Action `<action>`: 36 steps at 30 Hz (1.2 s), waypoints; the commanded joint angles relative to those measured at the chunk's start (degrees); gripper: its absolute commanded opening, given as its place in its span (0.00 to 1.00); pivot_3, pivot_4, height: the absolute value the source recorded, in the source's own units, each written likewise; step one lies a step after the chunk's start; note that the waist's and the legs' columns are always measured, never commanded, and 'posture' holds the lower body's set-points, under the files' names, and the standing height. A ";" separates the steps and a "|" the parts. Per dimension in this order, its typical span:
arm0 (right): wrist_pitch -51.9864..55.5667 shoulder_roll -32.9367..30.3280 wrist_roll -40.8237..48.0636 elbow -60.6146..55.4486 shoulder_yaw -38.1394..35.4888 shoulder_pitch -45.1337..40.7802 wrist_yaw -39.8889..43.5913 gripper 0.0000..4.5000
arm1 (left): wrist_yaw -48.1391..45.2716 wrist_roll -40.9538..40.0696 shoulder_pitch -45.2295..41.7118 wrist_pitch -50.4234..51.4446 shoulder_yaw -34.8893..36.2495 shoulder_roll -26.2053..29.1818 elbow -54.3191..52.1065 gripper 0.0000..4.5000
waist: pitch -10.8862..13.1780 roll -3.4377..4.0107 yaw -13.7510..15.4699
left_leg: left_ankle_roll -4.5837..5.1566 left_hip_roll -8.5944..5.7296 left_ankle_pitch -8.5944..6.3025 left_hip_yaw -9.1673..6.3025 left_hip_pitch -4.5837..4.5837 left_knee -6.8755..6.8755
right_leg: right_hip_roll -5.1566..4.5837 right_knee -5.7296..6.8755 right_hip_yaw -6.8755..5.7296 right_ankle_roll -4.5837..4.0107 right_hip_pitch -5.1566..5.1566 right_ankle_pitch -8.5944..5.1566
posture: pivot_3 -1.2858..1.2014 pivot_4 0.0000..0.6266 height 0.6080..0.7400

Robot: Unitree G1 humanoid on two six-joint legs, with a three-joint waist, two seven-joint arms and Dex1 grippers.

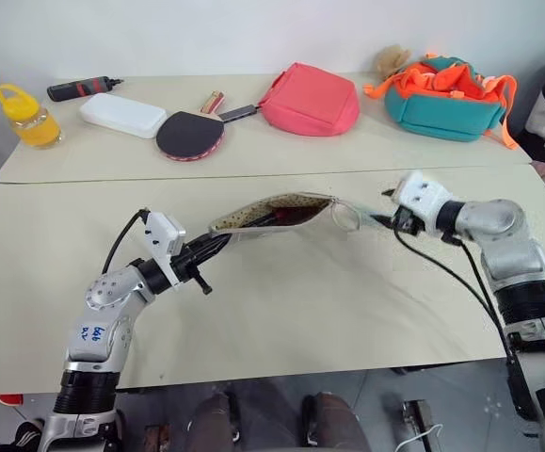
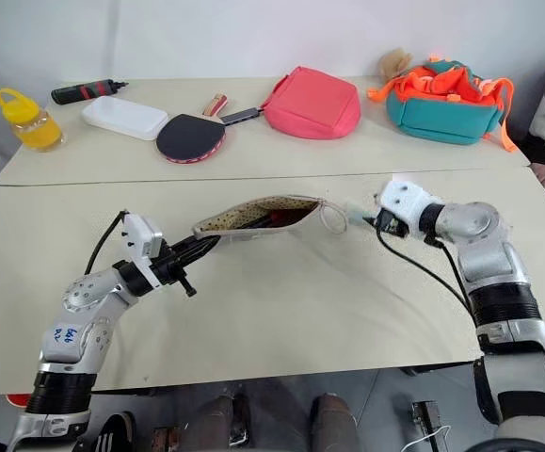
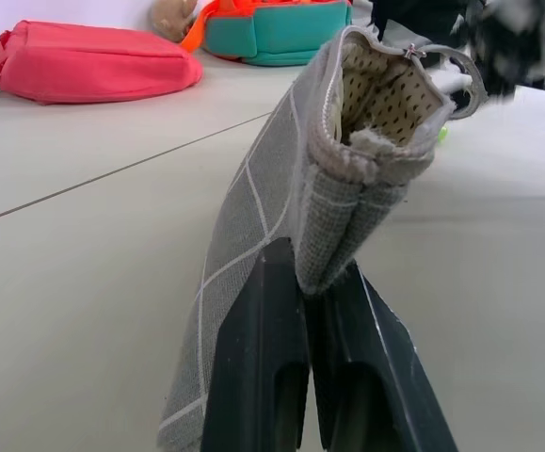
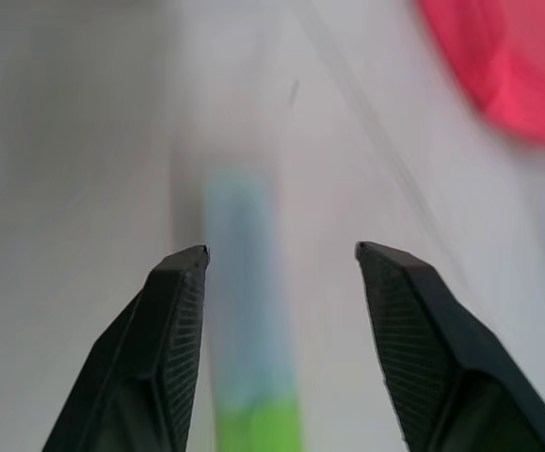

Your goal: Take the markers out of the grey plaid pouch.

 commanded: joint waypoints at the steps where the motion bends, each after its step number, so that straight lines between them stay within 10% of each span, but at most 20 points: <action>1: 5.56 -0.22 7.19 -9.76 -3.86 -5.30 3.24 0.58 | -0.24 -0.48 -0.46 -0.11 -0.31 -0.31 -1.52 0.00 | 0.00 0.00 0.03 | 0.00 0.00 0.00 -0.02 0.00 0.00 | 0.00 0.01 -0.01 0.00 0.00 0.00 | 0.52 0.24 1.00; 7: 12.40 6.32 15.51 -23.21 -1.51 -7.36 4.93 0.54 | -0.71 -0.48 -1.37 0.63 -1.34 -0.59 -1.50 0.00 | 0.00 -0.01 0.20 | 0.01 0.00 -0.01 -0.07 -0.01 -0.03 | 0.00 0.00 -0.06 0.00 0.02 0.00 | 0.52 0.24 1.00; 15: 2.83 7.28 3.46 -23.26 11.50 -4.08 6.92 0.00 | -0.04 -1.00 -1.54 2.24 -2.70 -1.42 -3.03 0.00 | 0.00 -0.01 0.46 | 0.05 -0.06 -0.03 -0.07 -0.07 0.04 | -0.04 -0.01 -0.08 0.05 0.05 0.03 | 0.52 0.24 1.00; 26: -8.47 3.67 -5.70 -11.36 16.18 -12.11 14.41 0.00 | 0.42 -13.04 -3.31 20.48 -2.07 -2.31 -10.64 0.00 | 0.00 -0.01 0.10 | 0.05 -0.03 -0.01 -0.05 -0.04 0.02 | -0.03 0.01 -0.05 0.06 0.00 0.04 | 0.52 0.24 1.00; 36: 2.98 4.04 -7.78 -15.17 21.70 -12.24 24.87 0.00 | 3.64 -16.22 -1.54 27.94 -2.33 -3.58 -10.27 0.00 | 0.00 -0.01 0.04 | 0.05 -0.03 -0.02 -0.09 -0.02 0.06 | -0.02 0.00 -0.05 0.06 0.05 0.04 | 0.52 0.24 1.00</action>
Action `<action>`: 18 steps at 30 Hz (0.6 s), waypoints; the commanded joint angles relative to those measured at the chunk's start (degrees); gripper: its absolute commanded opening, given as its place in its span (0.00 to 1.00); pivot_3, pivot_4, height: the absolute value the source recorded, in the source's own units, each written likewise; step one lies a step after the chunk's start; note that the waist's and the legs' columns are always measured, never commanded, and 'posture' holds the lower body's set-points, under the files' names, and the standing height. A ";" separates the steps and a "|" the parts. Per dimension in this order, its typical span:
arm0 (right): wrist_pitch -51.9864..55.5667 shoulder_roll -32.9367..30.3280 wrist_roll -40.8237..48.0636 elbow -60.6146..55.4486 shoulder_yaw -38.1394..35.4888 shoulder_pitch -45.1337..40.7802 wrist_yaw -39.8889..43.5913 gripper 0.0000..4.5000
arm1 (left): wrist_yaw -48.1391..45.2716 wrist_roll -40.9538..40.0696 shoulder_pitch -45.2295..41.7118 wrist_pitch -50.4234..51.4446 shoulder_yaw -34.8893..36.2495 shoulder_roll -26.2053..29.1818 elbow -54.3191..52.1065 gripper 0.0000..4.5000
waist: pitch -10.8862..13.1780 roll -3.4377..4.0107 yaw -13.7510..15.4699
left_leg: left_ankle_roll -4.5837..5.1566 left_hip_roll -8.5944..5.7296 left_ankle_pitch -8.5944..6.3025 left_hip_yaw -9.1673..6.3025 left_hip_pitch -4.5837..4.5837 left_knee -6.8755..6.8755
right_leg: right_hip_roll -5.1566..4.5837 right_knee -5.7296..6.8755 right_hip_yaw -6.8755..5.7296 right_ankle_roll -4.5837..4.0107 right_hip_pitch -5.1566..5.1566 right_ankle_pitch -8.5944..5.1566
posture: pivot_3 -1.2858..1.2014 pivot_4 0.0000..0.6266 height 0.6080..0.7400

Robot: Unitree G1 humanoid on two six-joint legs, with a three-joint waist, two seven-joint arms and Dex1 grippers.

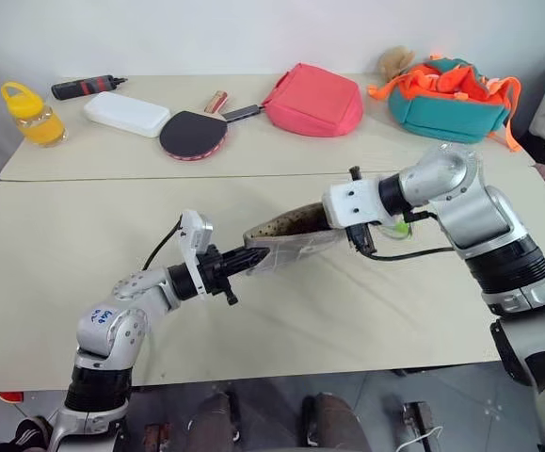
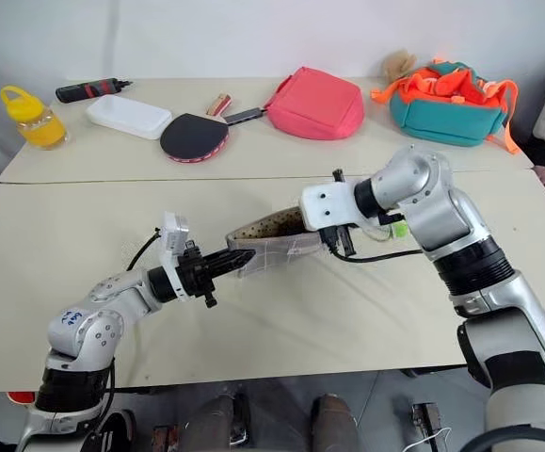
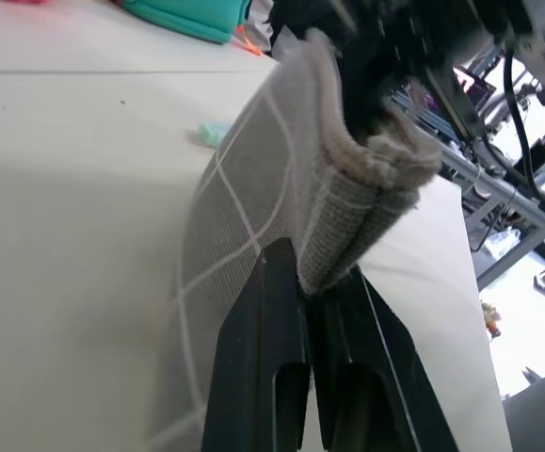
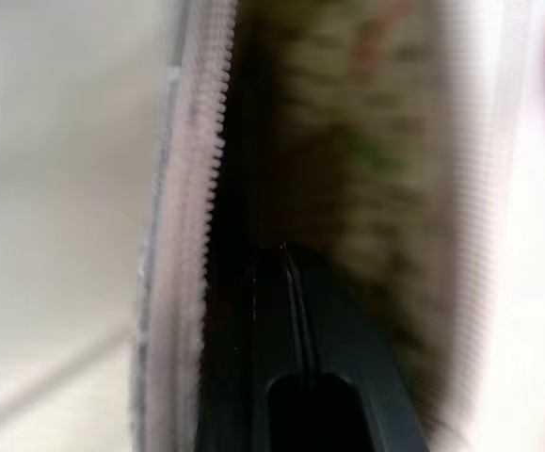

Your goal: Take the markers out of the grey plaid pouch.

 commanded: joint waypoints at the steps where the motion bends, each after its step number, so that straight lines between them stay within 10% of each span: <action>1: 0.61 2.25 -2.68 -0.06 1.71 -0.05 -1.52 0.00 | 0.73 0.71 1.07 -1.29 -0.55 -0.81 -0.48 0.00 | 0.00 0.00 -0.11 | 0.00 0.00 0.00 0.01 0.00 0.01 | 0.00 0.01 0.00 0.00 0.00 0.00 | 0.52 0.24 1.00; 12: -5.45 7.83 -8.89 10.50 2.42 -1.64 -9.50 0.00 | 1.30 3.56 1.23 -5.22 -1.10 -2.21 2.34 0.00 | 0.00 0.00 -0.07 | -0.01 0.01 0.01 0.01 0.02 0.09 | 0.01 0.05 0.01 0.00 0.03 0.00 | 0.52 0.24 1.00; 18: -6.64 8.33 -9.18 11.02 2.02 -1.42 -9.88 0.34 | 0.95 4.11 0.58 -6.06 -1.64 -2.06 3.34 0.00 | -0.01 0.00 -0.11 | -0.01 0.01 0.01 0.01 0.03 0.09 | 0.01 0.06 0.02 0.00 0.03 0.00 | 0.52 0.24 1.00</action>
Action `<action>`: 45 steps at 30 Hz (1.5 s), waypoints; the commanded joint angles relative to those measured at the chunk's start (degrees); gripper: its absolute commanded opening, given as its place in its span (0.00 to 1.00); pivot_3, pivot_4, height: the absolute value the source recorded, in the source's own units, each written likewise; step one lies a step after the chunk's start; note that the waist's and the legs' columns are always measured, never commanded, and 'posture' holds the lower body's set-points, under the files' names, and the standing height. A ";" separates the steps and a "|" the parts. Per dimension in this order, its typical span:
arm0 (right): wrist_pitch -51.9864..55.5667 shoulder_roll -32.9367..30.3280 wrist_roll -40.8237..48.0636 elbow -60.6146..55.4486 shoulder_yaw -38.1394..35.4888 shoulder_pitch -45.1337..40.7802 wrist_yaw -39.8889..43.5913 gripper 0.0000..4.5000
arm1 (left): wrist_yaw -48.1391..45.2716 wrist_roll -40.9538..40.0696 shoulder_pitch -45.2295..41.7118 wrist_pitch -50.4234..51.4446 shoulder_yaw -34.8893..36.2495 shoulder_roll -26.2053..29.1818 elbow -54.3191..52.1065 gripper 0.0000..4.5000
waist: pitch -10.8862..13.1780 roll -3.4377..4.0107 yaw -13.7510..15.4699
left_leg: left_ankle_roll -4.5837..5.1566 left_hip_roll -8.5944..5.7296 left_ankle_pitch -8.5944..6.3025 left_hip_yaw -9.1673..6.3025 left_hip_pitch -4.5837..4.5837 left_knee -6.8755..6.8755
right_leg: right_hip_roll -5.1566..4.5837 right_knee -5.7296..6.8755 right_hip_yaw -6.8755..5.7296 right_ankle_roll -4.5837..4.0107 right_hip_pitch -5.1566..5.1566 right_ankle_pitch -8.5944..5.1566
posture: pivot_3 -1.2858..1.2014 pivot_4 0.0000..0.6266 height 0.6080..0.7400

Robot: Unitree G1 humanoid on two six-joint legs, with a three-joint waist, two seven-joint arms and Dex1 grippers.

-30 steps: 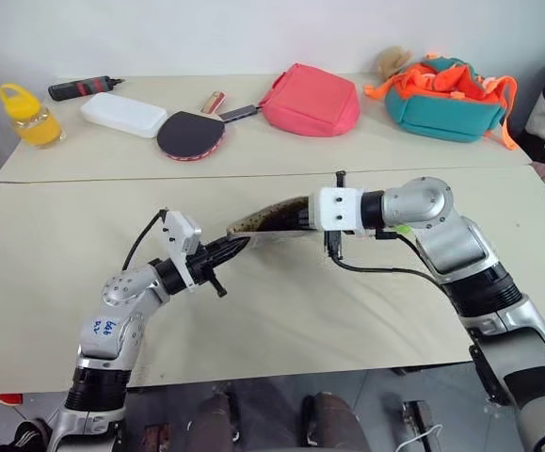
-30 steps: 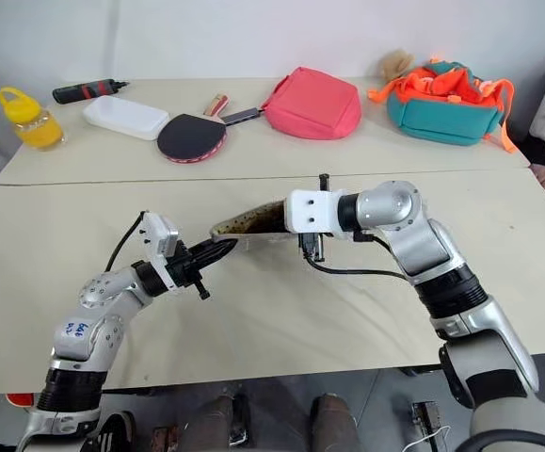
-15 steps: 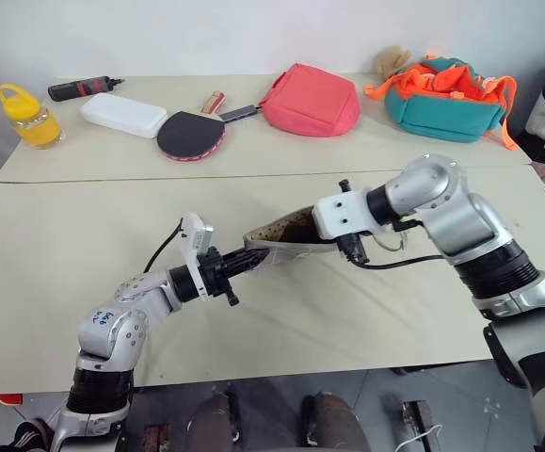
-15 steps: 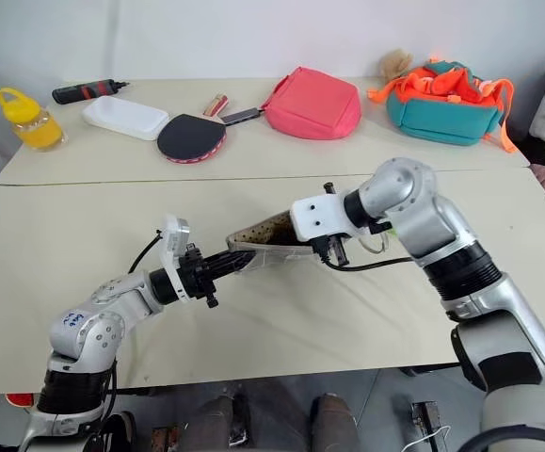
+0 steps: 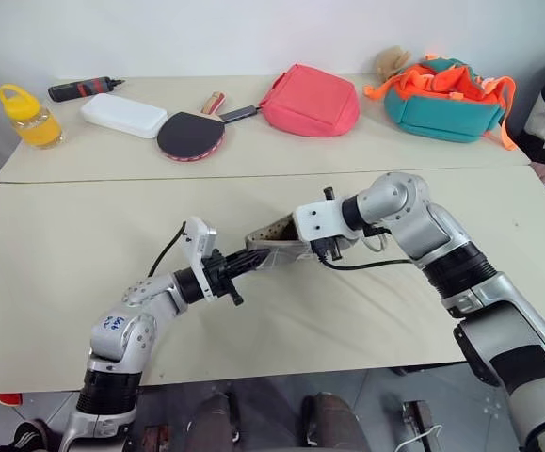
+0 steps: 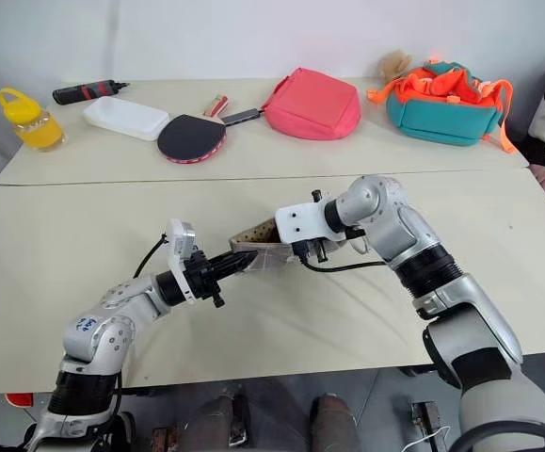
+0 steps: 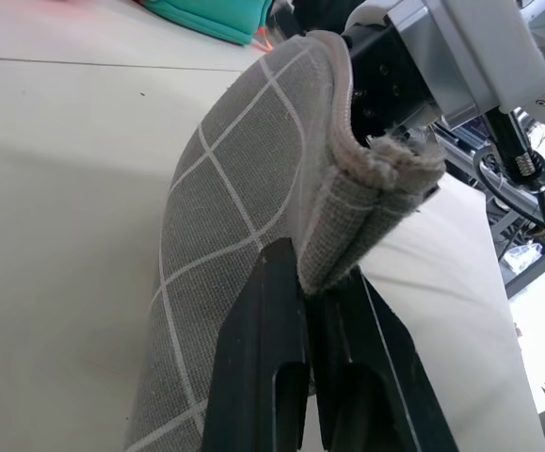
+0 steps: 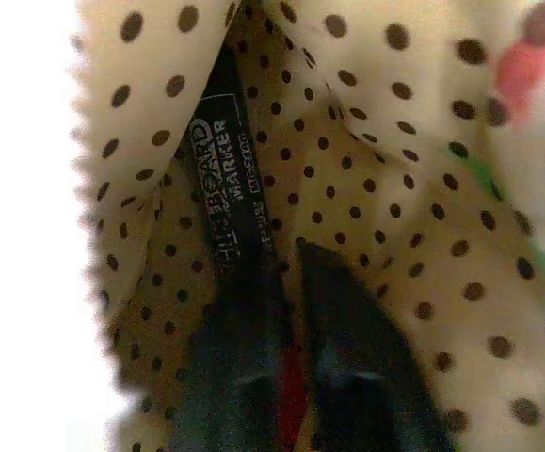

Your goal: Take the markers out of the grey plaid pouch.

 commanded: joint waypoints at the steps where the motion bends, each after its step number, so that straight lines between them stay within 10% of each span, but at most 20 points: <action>1: -0.99 0.14 -0.15 -0.58 -1.05 -0.68 -0.38 0.34 | -0.04 0.73 -0.18 -0.67 0.04 0.14 0.37 0.00 | 0.00 0.00 -0.01 | 0.00 0.00 0.00 0.00 0.00 0.00 | 0.00 0.00 0.00 0.00 0.00 0.00 | 0.52 0.24 1.00; 27: -6.98 6.57 -4.60 9.83 1.40 1.93 -6.84 0.34 | -0.14 1.34 0.29 -1.18 -0.10 -0.41 -0.44 0.00 | -0.10 -0.08 -1.54 | -0.02 0.03 0.04 0.05 0.26 -0.02 | 0.01 0.08 0.12 -0.03 0.16 0.01 | 0.52 0.24 1.00; 32: -7.24 6.68 -4.19 10.48 0.56 1.73 -6.55 0.12 | -0.11 1.45 0.27 -1.32 -0.12 -0.41 -0.59 0.00 | -0.11 -0.09 -1.60 | -0.05 0.04 0.06 0.10 0.46 -0.17 | 0.03 0.09 0.16 -0.04 0.25 0.01 | 0.52 0.24 1.00; 45: 4.54 -0.39 6.42 -8.11 -7.80 2.12 4.35 0.12 | 0.60 3.63 0.26 -3.97 0.60 0.51 0.84 0.00 | -0.10 -0.08 -1.02 | -0.04 0.01 0.05 0.02 0.09 -0.21 | 0.01 -0.05 0.06 -0.03 0.00 0.01 | 0.52 0.24 1.00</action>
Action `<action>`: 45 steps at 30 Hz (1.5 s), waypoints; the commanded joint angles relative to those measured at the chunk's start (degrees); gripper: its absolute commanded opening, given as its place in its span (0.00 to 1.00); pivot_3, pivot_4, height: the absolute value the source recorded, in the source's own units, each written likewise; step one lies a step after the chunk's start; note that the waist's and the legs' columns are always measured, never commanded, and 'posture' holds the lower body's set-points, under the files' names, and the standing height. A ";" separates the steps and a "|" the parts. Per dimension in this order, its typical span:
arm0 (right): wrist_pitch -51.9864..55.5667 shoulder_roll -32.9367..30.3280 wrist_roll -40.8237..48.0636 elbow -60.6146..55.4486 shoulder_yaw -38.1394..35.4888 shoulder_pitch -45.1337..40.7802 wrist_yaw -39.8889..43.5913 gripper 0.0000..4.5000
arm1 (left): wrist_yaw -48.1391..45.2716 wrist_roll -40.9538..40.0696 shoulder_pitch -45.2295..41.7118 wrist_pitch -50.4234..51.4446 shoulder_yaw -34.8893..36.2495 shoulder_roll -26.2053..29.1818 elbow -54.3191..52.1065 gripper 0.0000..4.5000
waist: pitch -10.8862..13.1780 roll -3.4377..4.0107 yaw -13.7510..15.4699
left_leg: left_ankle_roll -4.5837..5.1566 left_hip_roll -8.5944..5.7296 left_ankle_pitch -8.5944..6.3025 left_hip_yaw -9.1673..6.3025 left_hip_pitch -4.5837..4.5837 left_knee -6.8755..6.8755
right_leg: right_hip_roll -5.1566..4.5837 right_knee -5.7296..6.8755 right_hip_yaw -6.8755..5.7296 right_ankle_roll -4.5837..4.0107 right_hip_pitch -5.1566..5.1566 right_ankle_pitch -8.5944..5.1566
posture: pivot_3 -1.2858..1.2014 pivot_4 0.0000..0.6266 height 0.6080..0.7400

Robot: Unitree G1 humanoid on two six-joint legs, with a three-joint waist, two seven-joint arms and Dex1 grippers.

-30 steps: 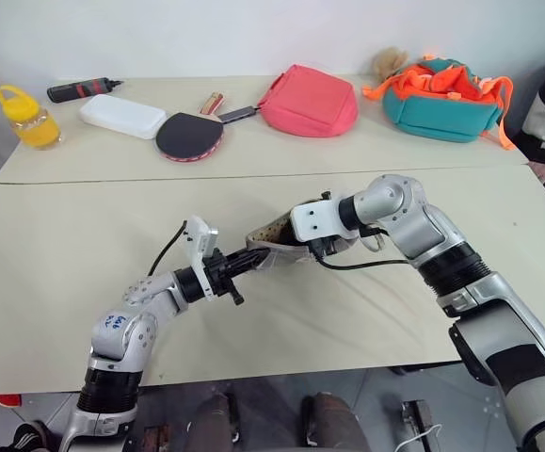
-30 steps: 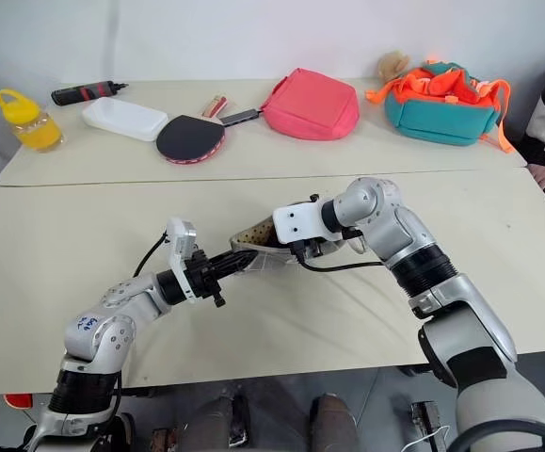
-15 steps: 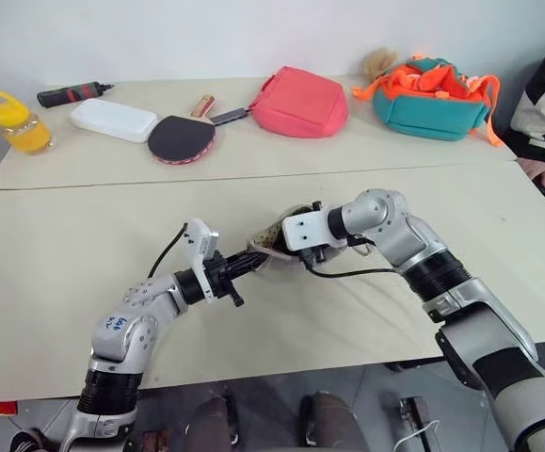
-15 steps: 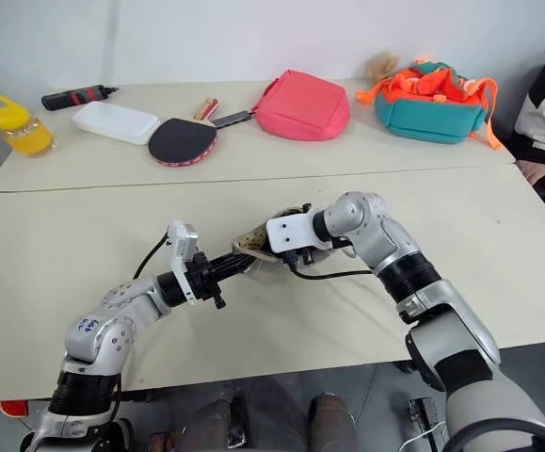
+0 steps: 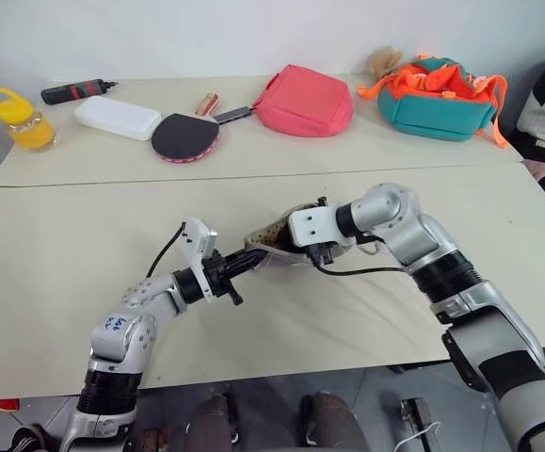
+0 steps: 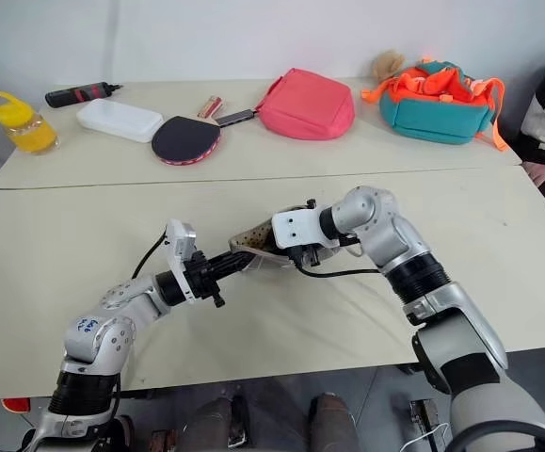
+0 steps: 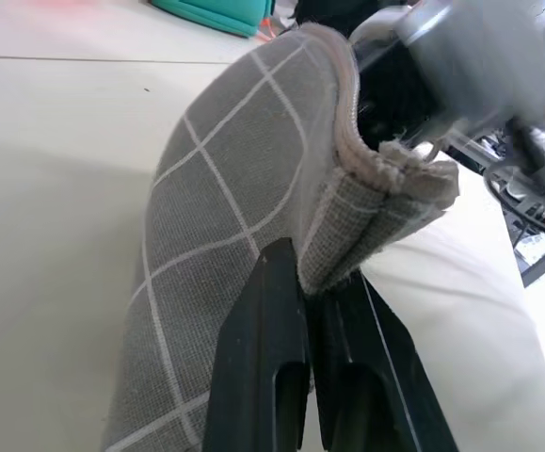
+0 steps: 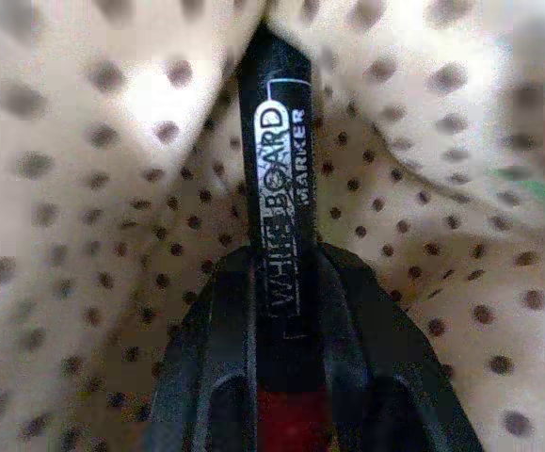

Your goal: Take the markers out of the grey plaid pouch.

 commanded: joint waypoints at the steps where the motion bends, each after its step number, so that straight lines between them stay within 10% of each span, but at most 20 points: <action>1: 4.90 -2.39 4.64 -7.69 -4.20 -0.68 2.77 0.12 | 0.36 1.98 -0.31 -2.26 0.52 0.56 0.68 0.00 | 0.00 0.00 0.11 | 0.01 -0.01 0.00 0.00 -0.01 0.00 | 0.00 -0.01 -0.01 0.00 0.00 0.00 | 0.52 0.24 1.00; 28: 16.60 0.49 26.00 -17.04 -18.69 -3.04 -4.55 0.12 | 5.81 26.36 -9.69 -40.78 6.24 11.69 20.32 0.00 | 0.01 0.01 1.08 | 0.02 0.00 -0.02 0.06 -0.14 -0.16 | 0.03 0.00 -0.10 0.00 -0.13 0.00 | 0.52 0.24 1.00; 38: 2.18 -12.66 7.76 -6.55 -9.80 8.74 -7.97 0.12 | 12.59 36.15 -2.27 -49.74 13.52 23.27 21.84 0.00 | 0.02 -0.02 1.12 | 0.05 -0.03 -0.12 0.09 -0.18 -0.15 | -0.03 -0.07 -0.13 0.05 -0.12 0.03 | 0.52 0.24 1.00; 45: 1.42 -10.24 4.81 -3.71 -10.03 16.12 -15.84 0.12 | 14.70 33.76 7.06 -42.23 12.07 15.52 13.75 0.00 | 0.07 0.05 0.80 | 0.02 0.04 -0.10 0.29 -0.16 -0.07 | 0.00 -0.03 0.00 0.06 -0.32 0.02 | 0.52 0.24 1.00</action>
